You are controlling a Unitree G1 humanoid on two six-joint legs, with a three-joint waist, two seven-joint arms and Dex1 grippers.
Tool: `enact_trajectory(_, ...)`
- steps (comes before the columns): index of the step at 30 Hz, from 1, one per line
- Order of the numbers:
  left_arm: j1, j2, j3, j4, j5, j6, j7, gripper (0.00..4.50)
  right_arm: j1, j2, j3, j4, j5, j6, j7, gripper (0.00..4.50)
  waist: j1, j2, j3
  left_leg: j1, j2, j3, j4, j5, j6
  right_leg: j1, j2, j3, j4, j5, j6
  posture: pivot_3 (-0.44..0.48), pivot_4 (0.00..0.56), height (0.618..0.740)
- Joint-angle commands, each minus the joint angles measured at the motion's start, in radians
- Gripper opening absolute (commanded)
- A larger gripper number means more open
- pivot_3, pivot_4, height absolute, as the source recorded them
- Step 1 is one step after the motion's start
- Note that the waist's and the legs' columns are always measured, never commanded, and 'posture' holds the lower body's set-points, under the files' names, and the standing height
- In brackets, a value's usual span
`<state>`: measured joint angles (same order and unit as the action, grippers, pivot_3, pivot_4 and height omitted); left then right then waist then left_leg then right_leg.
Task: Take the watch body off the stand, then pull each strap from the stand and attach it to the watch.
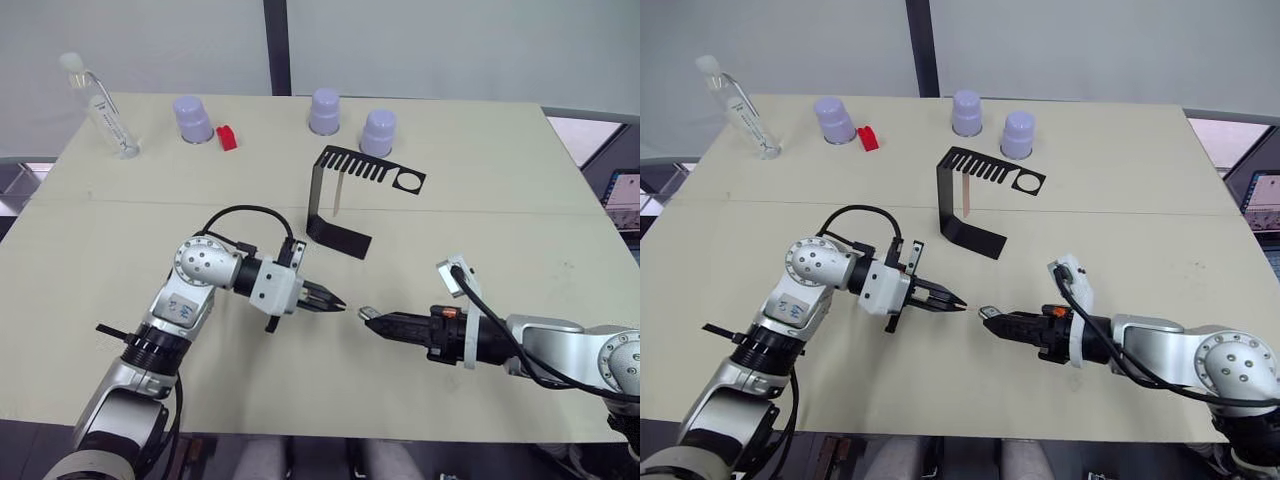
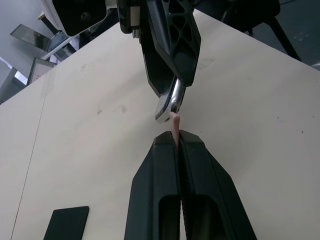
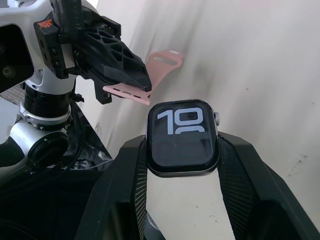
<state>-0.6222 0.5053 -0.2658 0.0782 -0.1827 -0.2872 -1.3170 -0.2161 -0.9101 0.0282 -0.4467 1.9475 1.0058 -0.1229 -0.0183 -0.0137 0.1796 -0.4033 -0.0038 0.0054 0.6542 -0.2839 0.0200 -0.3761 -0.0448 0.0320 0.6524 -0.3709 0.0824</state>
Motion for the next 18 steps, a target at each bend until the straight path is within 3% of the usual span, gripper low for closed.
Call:
enact_trajectory(1, -0.01, -0.009, -0.008, -0.01, 0.016, -0.034, 0.021, 0.0, -0.008, 0.005, 0.01, -0.004, 0.025, -0.01, 0.003, 1.49, 0.0, 0.0, 0.0, 0.0, 0.0, 0.0, 0.0, 0.0, 0.0, 0.0, 0.0, 0.0, 0.0, 0.0, 0.0, 0.0, 0.15, 0.74)
enact_trajectory(18, -0.001, -0.001, -0.026, -0.016, 0.04, -0.052, 0.031, 0.0, 0.0, 0.025, -0.011, 0.009, 0.025, -0.013, 0.024, 1.49, -0.008, 0.0, 0.0, 0.0, 0.0, -0.001, 0.0, 0.0, 0.0, 0.0, 0.0, 0.0, 0.0, 0.0, 0.0, 0.0, 0.15, 0.74)
